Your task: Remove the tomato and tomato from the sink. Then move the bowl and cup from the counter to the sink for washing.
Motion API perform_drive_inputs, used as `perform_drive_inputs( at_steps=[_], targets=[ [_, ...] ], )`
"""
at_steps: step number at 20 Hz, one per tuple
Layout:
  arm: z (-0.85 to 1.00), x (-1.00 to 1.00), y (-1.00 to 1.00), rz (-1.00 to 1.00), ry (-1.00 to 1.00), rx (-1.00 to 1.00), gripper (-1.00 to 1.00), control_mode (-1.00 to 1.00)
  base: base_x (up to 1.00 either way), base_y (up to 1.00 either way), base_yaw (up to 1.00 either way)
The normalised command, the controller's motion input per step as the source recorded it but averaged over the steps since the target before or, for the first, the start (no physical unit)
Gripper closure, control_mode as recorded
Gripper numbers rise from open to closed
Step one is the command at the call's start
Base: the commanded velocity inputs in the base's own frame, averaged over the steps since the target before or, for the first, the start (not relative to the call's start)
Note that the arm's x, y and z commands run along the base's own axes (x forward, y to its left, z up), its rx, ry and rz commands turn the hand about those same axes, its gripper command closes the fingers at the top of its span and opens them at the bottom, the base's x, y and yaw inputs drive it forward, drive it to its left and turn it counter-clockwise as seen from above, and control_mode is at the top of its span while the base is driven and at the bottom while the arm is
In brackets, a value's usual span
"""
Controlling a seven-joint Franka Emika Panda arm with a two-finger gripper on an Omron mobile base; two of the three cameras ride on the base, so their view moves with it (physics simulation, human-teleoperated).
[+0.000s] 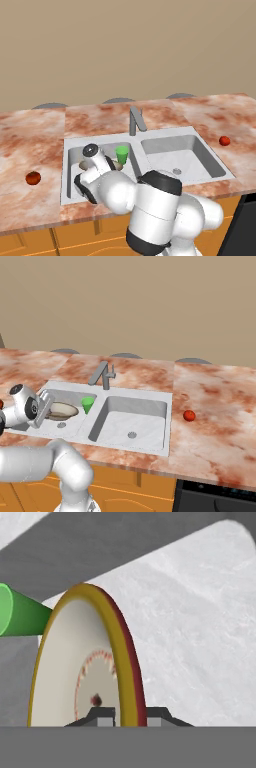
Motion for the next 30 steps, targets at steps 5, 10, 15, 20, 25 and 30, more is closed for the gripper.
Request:
perform_drive_inputs(
  at_steps=[5, 10, 15, 20, 25, 30],
  targets=[
    [-0.2, 0.13, 0.01, -0.02, 0.02, 0.0, 1.0, -1.0, 0.0, 0.0, 0.0],
    [-0.22, 0.23, 0.0, 0.0, 0.02, 0.0, 1.0, -1.0, 0.0, 0.0, 0.0],
    [-0.21, 0.23, 0.0, 0.0, 0.01, 0.0, 1.0, -1.0, 0.0, 0.0, 0.0],
    [-0.25, 0.19, 0.03, 0.0, 0.0, 0.0, 1.0, -1.0, 0.0, 0.0, 0.0],
    [-0.27, 0.1, 0.09, 0.0, 0.05, 0.0, 1.0, -1.0, 0.0, 0.0, 0.0],
    [-0.19, 0.0, 0.13, 0.0, 0.05, 0.0, 1.0, -1.0, 0.0, 0.0, 0.0]
  ],
)
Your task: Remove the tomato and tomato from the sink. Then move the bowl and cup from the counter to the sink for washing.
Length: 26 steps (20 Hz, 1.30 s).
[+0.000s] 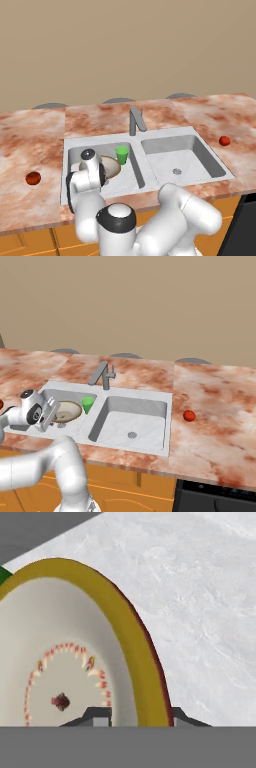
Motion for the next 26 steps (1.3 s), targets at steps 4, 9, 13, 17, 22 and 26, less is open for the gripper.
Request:
perform_drive_inputs(
  at_steps=[4, 9, 13, 17, 22, 26],
  targets=[
    [-0.1, 0.04, 0.08, 0.0, 0.07, 0.0, 1.0, -1.0, 0.0, 0.0, 0.0],
    [-0.07, 0.06, 0.05, 0.0, 0.09, 0.0, 1.0, -1.0, 0.0, 0.0, 0.0],
    [-0.08, 0.06, 0.04, 0.0, 0.09, 0.0, 1.0, -1.0, 0.0, 0.0, 0.0],
    [-0.11, 0.03, 0.04, 0.0, 0.06, 0.0, -1.0, -1.0, 0.0, 0.0, 0.0],
    [-0.03, 0.0, 0.02, 0.0, 0.02, 0.0, -1.0, -1.0, 0.0, 0.0, 0.0],
    [0.02, -0.01, 0.0, 0.0, 0.0, 0.0, -1.0, -1.0, 0.0, 0.0, 0.0]
  ],
)
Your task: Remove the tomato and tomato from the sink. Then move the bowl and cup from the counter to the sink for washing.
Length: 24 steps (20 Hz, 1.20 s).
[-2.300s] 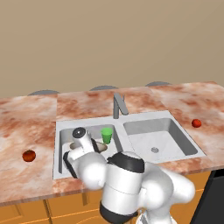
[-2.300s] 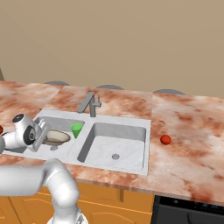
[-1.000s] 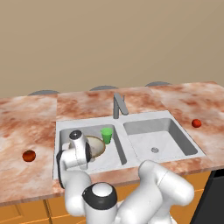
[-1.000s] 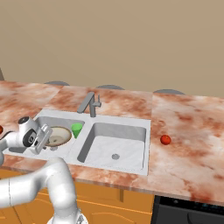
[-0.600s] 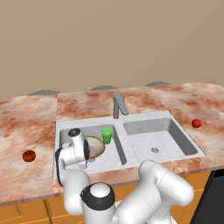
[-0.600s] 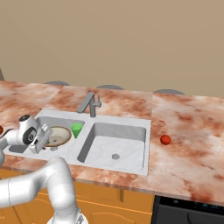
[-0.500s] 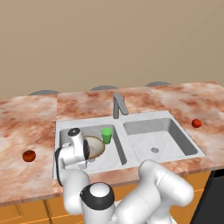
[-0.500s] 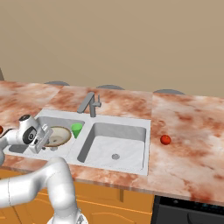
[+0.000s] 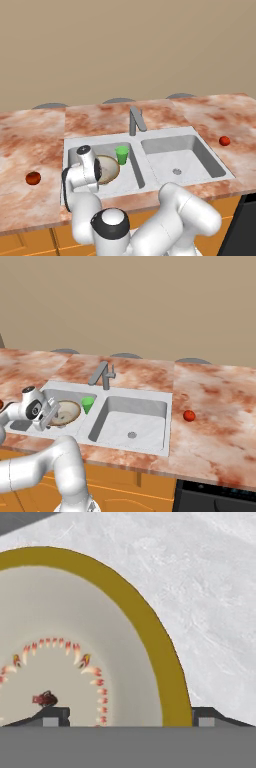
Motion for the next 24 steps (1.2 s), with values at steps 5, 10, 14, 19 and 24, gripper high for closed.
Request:
perform_drive_inputs(
  at_steps=[5, 10, 14, 19, 24],
  targets=[
    [0.17, -0.05, 0.01, 0.0, 0.01, 0.01, -1.0, -1.0, 0.0, 0.0, 0.0],
    [0.27, -0.09, 0.01, 0.0, 0.07, 0.02, -1.0, -1.0, 0.0, 0.0, 0.0],
    [0.31, -0.11, -0.02, 0.0, 0.1, 0.0, -1.0, -1.0, 0.0, 0.0, 0.0],
    [0.35, -0.18, -0.12, 0.0, 0.1, 0.0, -1.0, -1.0, 0.0, 0.0, 0.0],
    [0.36, -0.21, -0.17, 0.0, 0.13, 0.0, -1.0, -1.0, 0.0, 0.0, 0.0]
  ],
)
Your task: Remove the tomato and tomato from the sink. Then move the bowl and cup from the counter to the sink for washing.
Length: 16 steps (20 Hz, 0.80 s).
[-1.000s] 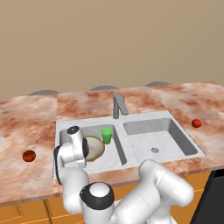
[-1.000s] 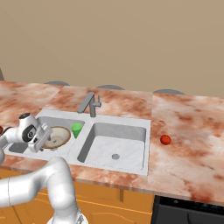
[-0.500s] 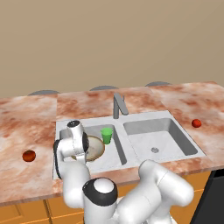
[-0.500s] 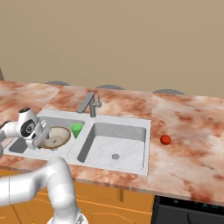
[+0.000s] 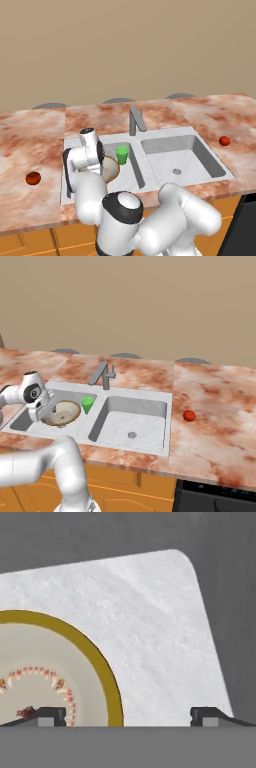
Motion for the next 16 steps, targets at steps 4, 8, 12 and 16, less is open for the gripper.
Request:
perform_drive_inputs(
  at_steps=[4, 8, 12, 16],
  targets=[
    [0.35, -0.23, -0.22, 0.0, 0.13, -0.01, -1.0, -1.0, 0.0, 0.0, 0.0],
    [0.31, -0.24, -0.26, 0.0, 0.09, -0.01, -1.0, -1.0, 0.0, 0.0, 0.0],
    [0.24, -0.27, -0.33, 0.0, 0.0, 0.0, -1.0, -1.0, 0.0, 0.0, 0.0],
    [0.22, -0.22, -0.35, 0.0, -0.01, 0.0, -1.0, -1.0, 0.0, 0.0, 0.0]
  ],
)
